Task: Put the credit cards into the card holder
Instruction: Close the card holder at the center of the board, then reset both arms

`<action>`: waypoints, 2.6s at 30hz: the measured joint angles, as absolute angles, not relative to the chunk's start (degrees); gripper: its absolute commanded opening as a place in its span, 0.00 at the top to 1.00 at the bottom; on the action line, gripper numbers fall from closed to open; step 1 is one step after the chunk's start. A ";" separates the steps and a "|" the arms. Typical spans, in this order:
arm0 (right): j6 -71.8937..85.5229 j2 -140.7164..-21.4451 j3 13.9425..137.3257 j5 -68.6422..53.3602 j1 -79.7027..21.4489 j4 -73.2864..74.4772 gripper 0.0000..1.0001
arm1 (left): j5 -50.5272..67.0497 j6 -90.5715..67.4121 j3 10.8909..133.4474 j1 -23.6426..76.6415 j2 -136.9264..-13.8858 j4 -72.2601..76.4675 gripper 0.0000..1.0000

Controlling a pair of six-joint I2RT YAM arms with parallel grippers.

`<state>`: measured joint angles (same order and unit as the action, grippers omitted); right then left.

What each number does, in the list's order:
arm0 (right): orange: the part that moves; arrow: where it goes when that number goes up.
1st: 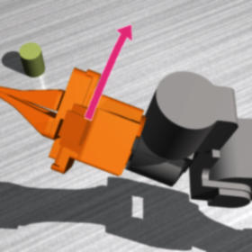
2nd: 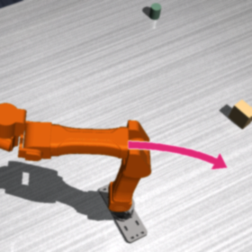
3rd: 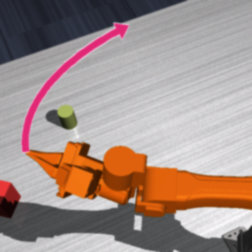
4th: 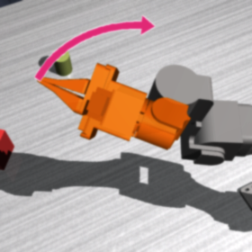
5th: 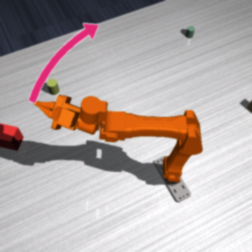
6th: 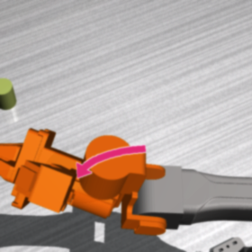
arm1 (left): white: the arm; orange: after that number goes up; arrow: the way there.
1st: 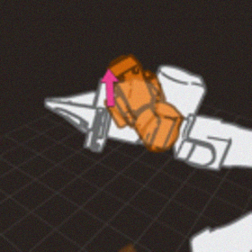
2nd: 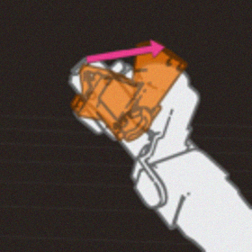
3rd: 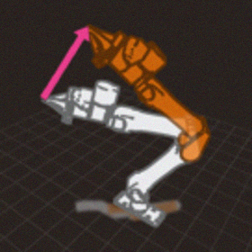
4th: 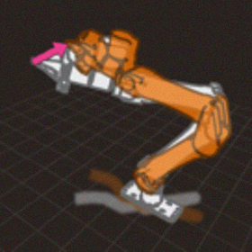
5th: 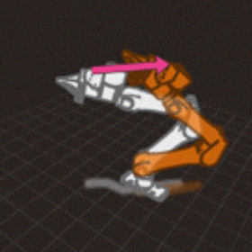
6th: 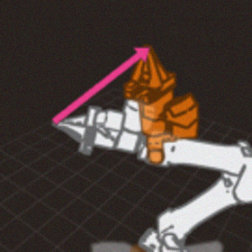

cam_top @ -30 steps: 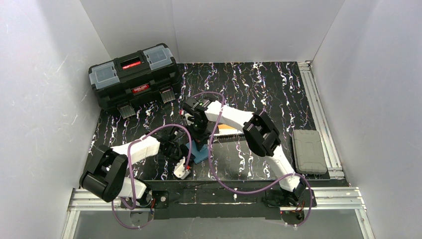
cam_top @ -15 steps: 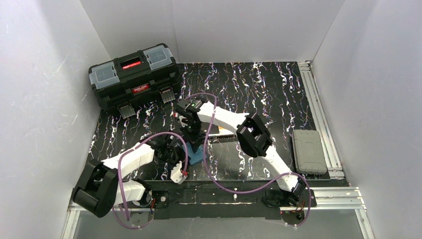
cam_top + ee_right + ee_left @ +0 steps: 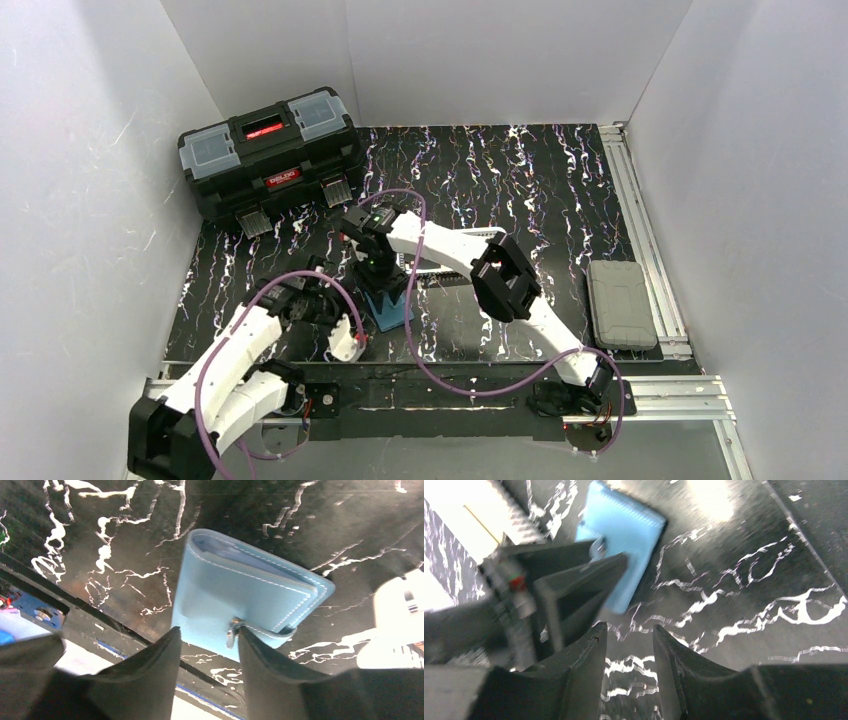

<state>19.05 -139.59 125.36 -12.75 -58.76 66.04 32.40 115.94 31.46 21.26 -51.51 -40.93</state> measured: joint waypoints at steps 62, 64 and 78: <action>16.32 -78.81 40.16 23.03 0.82 -7.49 0.02 | 8.45 6.15 41.28 0.21 -87.53 10.94 0.02; 15.35 -78.83 37.15 22.02 1.23 -11.79 0.02 | 9.02 5.21 38.94 0.21 -87.77 15.38 0.02; 6.76 -73.76 13.15 15.62 -0.73 -46.72 0.02 | 12.40 3.66 13.63 0.21 -85.12 54.11 0.02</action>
